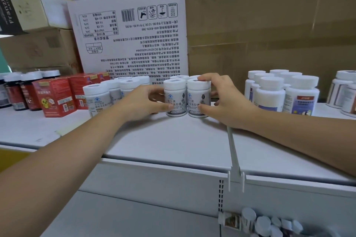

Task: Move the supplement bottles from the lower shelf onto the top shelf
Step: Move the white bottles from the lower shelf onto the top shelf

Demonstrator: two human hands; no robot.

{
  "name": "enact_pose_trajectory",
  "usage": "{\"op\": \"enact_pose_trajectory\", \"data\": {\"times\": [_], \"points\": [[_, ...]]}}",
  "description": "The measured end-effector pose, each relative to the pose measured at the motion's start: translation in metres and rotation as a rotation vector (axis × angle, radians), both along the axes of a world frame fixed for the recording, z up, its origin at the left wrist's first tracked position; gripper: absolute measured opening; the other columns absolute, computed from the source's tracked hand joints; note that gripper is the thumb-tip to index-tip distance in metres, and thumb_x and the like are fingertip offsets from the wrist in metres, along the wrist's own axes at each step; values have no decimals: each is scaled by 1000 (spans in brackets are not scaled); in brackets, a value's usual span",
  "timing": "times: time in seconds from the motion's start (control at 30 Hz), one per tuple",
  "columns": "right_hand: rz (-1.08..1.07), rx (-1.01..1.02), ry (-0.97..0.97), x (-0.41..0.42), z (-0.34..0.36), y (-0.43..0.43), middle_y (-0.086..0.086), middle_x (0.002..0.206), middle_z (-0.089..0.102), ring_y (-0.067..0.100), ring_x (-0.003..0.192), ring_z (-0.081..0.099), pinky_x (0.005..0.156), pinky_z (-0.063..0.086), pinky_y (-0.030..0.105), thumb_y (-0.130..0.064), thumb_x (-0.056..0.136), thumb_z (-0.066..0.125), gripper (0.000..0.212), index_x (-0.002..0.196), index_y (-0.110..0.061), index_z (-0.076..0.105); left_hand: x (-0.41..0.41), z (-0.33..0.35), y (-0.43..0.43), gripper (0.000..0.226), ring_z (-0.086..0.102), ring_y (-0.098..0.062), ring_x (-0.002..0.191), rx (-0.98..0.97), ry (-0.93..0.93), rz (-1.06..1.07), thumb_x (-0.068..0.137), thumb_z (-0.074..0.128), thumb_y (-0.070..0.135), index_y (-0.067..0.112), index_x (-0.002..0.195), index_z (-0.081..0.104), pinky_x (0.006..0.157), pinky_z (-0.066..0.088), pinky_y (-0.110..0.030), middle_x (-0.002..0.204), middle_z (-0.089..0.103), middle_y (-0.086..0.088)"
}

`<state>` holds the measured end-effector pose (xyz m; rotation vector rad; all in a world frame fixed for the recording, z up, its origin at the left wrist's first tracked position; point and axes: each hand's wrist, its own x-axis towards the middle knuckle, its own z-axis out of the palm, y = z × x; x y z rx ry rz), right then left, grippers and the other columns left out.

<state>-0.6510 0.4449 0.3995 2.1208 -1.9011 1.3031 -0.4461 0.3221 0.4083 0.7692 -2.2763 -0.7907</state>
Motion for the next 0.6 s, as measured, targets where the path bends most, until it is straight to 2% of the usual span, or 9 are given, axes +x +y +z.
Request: {"op": "enact_pose_trajectory", "data": {"times": [0.13,0.23,0.3,0.37,0.47,0.53,0.6], "points": [[-24,-4,29,4,1,6,0,125,32,17,110,53,99,44,26,-21,80,72,70,137,-27,33,4,-1,-5,27,69,-6,94,-56,-89,65,78,79,31,27,103,69,98,51,-35,98,75,12],[-76,-5,79,9,4,14,5,133,30,21,119,48,106,40,34,-25,80,70,79,143,-16,24,7,3,-1,52,64,-7,105,-133,-346,148,78,69,56,28,121,64,104,45,-36,116,69,12],[-121,77,138,12,10,22,8,140,29,22,126,43,105,37,30,-29,82,68,84,146,-11,17,10,12,9,69,58,-11,114,-187,-548,218,79,60,67,25,134,54,106,42,-35,130,61,9],[-167,199,186,15,16,36,10,144,31,23,128,40,99,36,25,-30,84,66,81,144,-8,17,13,21,23,72,54,-15,118,-201,-669,263,83,55,67,22,138,49,105,40,-32,134,57,6],[-220,357,255,19,20,61,10,149,30,25,129,42,100,39,32,-37,86,63,79,146,-10,19,28,30,51,63,53,-16,118,-240,-656,263,87,52,62,23,136,50,103,41,-33,131,57,5],[-236,424,303,23,18,82,5,148,33,24,128,44,103,40,36,-43,85,63,79,148,-19,22,42,32,72,57,54,-15,115,-264,-616,262,87,54,61,27,133,52,101,42,-33,125,58,7],[-245,427,311,27,16,107,1,143,40,22,123,48,102,41,37,-48,84,61,70,144,-28,31,56,31,94,52,55,-12,110,-300,-589,260,86,55,59,30,129,54,99,43,-32,122,58,9]]}}
